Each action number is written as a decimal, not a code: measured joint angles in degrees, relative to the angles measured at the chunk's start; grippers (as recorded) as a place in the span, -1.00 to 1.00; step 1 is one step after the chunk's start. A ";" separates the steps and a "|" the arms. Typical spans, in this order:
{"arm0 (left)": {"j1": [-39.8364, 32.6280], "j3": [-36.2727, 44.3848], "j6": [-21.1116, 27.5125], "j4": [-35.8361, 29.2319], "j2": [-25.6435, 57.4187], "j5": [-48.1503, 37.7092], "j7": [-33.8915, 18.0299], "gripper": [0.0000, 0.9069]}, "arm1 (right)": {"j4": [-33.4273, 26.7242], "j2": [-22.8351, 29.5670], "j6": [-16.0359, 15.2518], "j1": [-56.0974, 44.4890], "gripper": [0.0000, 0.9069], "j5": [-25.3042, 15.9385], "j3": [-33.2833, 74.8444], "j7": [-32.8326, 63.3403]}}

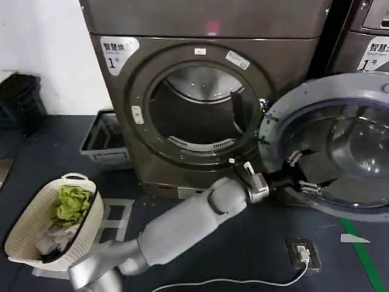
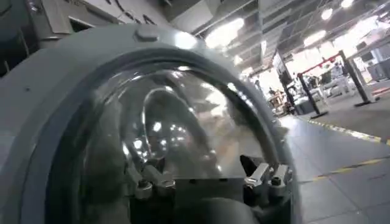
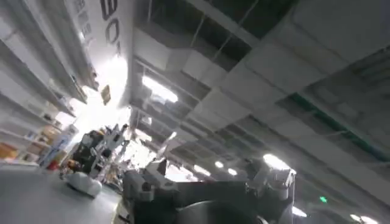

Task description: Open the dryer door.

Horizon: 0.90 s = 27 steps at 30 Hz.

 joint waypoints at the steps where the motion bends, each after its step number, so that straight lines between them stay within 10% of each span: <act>1: 0.00 -0.05 0.00 0.00 0.16 0.00 0.00 1.00 | -0.62 -0.43 0.06 -0.02 1.00 0.00 0.25 0.00; 15: 3.83 -1.41 -2.86 -9.97 12.60 3.88 1.31 1.00 | -4.30 -4.11 0.76 -0.02 1.00 -0.12 0.51 -1.11; 27: 10.15 -7.88 -17.61 -20.68 37.58 18.40 9.84 1.00 | -6.09 -8.14 0.42 1.56 1.00 -0.74 -3.01 -1.81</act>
